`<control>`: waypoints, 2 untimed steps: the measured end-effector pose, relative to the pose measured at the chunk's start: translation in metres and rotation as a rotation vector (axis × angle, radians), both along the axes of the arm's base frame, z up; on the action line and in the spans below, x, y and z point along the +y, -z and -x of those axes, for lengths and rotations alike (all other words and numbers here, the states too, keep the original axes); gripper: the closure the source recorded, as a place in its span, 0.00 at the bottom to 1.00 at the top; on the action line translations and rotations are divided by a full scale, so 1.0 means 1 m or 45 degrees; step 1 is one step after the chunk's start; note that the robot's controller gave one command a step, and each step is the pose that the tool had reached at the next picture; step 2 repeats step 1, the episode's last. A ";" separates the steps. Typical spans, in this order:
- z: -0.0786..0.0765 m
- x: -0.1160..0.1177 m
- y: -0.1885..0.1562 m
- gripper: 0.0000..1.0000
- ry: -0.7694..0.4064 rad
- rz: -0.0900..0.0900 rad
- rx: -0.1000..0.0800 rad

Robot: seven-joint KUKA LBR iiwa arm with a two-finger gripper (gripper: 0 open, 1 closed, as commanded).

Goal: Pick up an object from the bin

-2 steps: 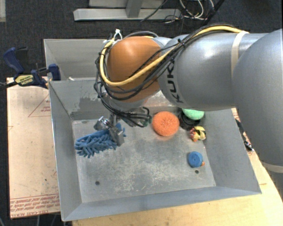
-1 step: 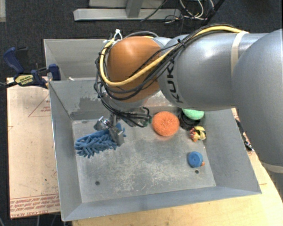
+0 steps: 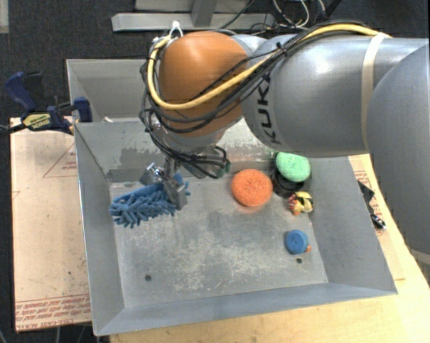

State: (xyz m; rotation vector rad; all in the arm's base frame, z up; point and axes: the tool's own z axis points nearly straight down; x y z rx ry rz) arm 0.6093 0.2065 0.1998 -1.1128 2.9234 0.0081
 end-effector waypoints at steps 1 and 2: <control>-0.005 0.006 -0.063 1.00 0.008 -0.003 -0.008; -0.005 0.006 -0.063 1.00 0.008 -0.003 -0.008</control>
Offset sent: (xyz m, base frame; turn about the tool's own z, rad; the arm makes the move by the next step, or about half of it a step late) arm -0.0023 -0.0132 0.0678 -0.0034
